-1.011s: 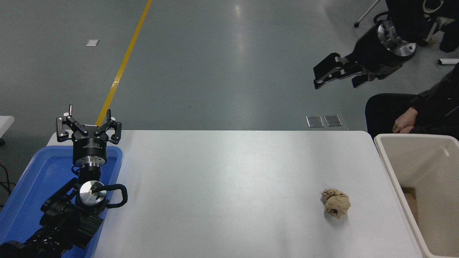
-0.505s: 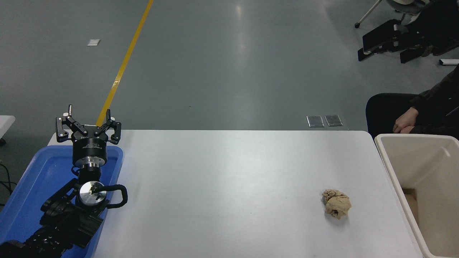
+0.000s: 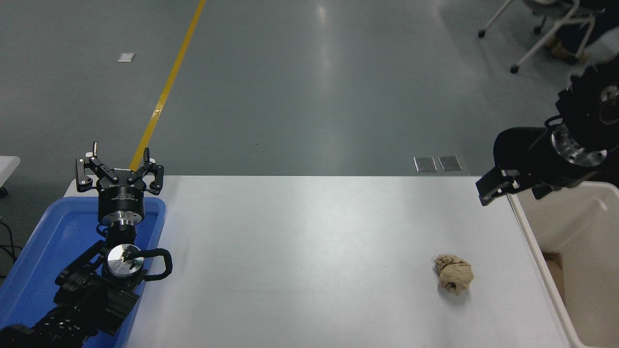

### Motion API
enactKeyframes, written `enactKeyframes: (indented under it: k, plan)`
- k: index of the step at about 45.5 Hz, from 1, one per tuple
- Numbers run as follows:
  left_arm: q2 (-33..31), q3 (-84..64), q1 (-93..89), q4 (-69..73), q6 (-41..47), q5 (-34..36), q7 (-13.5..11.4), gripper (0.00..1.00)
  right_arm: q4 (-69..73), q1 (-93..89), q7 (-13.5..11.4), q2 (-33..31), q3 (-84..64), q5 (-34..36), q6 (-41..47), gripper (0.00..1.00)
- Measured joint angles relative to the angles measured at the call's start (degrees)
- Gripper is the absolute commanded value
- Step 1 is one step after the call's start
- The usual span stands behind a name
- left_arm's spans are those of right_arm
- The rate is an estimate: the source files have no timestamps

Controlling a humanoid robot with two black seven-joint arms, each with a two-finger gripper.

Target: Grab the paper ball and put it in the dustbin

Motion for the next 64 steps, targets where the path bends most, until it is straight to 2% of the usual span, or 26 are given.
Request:
enactKeyframes:
  k: [21, 34, 39, 41, 46, 47, 50, 53, 56, 64]
  plan:
    - [0.0, 0.0, -0.1, 0.0, 0.0, 0.0, 0.0, 0.99, -9.7, -21.5, 0.1, 8.8, 6.7, -1.1, -12.5, 1.00]
    - [0.0, 0.0, -0.1, 0.0, 0.0, 0.0, 0.0, 0.99, -14.1, -28.0, 0.1, 11.6, 8.0, -2.6, -18.3, 1.00]
    - [0.0, 0.0, -0.1, 0.0, 0.0, 0.0, 0.0, 0.99, -15.4, -29.9, 0.1, 12.0, 8.0, -3.8, -20.1, 0.96]
    - [0.0, 0.0, -0.1, 0.0, 0.0, 0.0, 0.0, 0.99, -15.8, -30.5, 0.1, 12.1, 8.0, -4.1, -20.7, 0.88]
    - [0.0, 0.0, -0.1, 0.0, 0.0, 0.0, 0.0, 0.99, -16.6, -31.8, 0.1, 12.3, 7.8, -4.7, -22.2, 0.56]
    - [0.0, 0.0, -0.1, 0.0, 0.0, 0.0, 0.0, 0.99, -16.7, -32.1, 0.1, 12.4, 7.8, -4.8, -22.6, 0.43]
    - [0.0, 0.0, -0.1, 0.0, 0.0, 0.0, 0.0, 0.99, -17.0, -32.7, 0.1, 12.5, 7.7, -5.0, -23.5, 0.39]
    - [0.0, 0.0, -0.1, 0.0, 0.0, 0.0, 0.0, 0.99, -17.3, -33.1, 0.1, 12.5, 7.6, -5.2, -24.2, 0.26]
    - [0.0, 0.0, -0.1, 0.0, 0.0, 0.0, 0.0, 0.99, -17.5, -33.4, 0.1, 12.5, 7.4, -5.3, -24.7, 0.01]
    - [0.0, 0.0, -0.1, 0.0, 0.0, 0.0, 0.0, 0.99, -17.8, -33.8, 0.1, 12.4, 6.3, -5.5, -25.4, 0.00]
